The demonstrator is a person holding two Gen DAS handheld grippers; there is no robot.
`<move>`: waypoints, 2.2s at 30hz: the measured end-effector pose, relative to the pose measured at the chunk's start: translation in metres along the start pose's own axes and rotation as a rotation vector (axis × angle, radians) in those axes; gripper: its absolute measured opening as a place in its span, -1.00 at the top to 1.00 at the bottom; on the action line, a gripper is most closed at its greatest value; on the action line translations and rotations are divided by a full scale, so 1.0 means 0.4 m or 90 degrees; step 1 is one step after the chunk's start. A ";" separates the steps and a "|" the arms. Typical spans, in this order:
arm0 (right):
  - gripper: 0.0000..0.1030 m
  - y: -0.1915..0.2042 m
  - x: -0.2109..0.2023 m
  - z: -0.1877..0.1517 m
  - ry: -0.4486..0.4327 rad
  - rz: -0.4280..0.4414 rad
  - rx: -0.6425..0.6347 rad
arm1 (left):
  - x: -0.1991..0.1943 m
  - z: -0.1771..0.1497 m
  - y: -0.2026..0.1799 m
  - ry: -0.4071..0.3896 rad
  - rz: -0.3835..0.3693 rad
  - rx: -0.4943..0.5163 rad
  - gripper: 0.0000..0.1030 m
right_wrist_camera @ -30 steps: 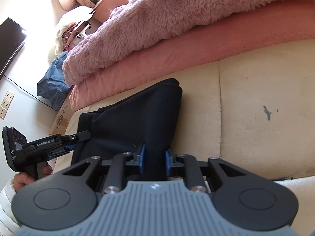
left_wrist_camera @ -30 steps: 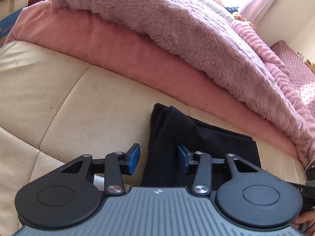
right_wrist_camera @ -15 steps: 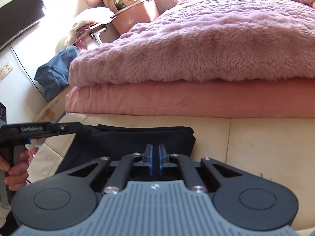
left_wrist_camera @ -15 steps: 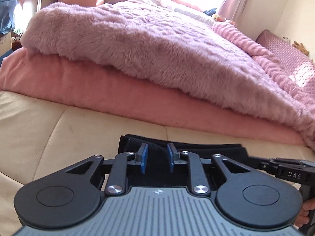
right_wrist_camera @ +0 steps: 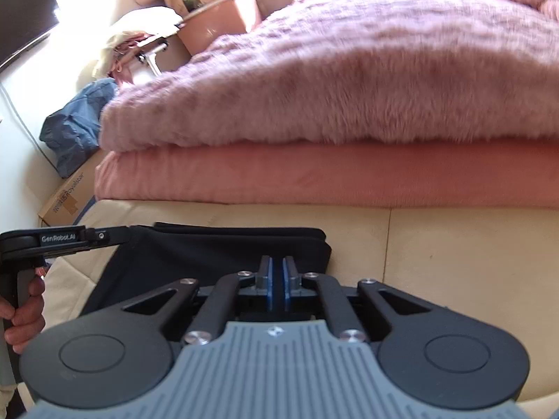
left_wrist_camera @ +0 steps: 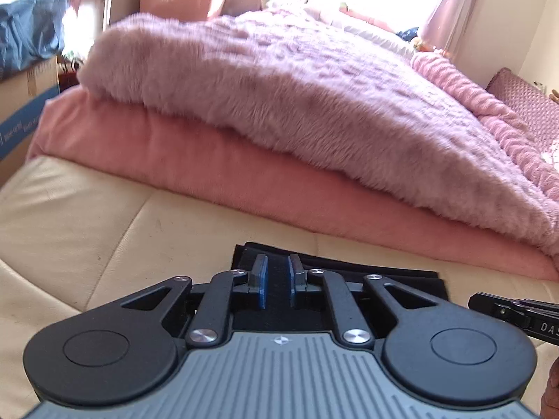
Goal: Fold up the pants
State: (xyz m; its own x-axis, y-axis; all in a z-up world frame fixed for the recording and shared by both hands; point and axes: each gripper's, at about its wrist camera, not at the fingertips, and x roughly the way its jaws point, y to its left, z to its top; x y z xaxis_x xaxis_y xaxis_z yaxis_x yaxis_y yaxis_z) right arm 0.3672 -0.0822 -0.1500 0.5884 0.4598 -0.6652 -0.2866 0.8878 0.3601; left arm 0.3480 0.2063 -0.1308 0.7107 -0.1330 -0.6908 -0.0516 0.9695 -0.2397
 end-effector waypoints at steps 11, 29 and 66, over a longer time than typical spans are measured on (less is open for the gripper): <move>-0.33 0.162 -0.469 -0.060 -0.197 -0.020 -0.059 | -0.370 -0.099 -0.184 -0.112 0.059 0.043 0.04; -0.59 0.276 -0.673 -0.319 -0.202 -0.108 -0.090 | -0.591 -0.301 -0.294 -0.152 0.168 0.138 -0.82; -0.59 0.304 -0.628 -0.452 -0.082 -0.128 -0.130 | -0.580 -0.417 -0.297 -0.050 0.188 0.116 -0.82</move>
State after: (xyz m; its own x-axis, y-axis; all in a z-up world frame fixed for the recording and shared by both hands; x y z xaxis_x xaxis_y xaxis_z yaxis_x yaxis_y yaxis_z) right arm 0.0477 -0.0858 -0.0574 0.7361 0.2790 -0.6167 -0.2927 0.9527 0.0816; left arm 0.0720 0.0875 -0.0558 0.7355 0.1681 -0.6564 -0.1414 0.9855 0.0939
